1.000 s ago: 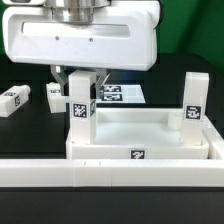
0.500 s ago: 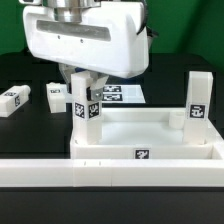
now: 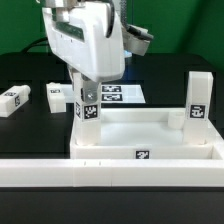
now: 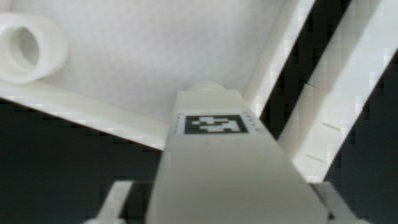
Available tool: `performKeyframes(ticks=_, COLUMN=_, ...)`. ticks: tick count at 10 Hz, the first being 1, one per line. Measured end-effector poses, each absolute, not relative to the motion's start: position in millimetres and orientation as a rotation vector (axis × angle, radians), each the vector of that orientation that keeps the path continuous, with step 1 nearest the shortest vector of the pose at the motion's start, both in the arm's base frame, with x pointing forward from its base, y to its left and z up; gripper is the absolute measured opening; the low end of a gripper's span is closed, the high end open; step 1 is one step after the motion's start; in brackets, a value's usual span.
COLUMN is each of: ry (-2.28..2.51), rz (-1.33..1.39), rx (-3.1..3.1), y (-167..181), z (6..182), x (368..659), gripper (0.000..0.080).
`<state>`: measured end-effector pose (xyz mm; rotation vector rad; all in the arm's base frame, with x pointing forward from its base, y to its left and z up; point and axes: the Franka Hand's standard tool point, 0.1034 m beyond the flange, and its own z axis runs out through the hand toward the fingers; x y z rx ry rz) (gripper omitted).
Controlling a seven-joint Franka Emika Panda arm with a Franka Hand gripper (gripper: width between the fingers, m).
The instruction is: Assemble desk
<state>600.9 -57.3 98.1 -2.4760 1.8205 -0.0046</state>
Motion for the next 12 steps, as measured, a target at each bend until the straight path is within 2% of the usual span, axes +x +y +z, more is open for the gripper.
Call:
performKeyframes(ticks=6, ry=2.208, rz=0.017, rx=-2.125, y=-57.4, z=98.5, x=601.3, gripper=0.0291)
performKeyframes(ticks=8, ry=2.207, rz=0.017, rx=-2.127, y=-57.6, z=98.5, x=601.4, gripper=0.0291)
performKeyframes(ticks=9, ry=2.170, rz=0.020, rx=-2.166, y=-57.4, z=98.0, x=600.8, gripper=0.0366)
performKeyframes(ticks=10, ry=2.142, rz=0.022, rx=-2.195, y=-57.6, z=97.9, x=600.5, gripper=0.0505)
performKeyframes(ticks=11, ry=2.057, rz=0.017, rx=-2.276, y=-57.7, z=97.9, x=600.5, gripper=0.0505)
performKeyframes(ticks=12, ry=1.901, rz=0.008, rx=-2.411, y=-57.7, z=97.9, x=600.4, gripper=0.0618)
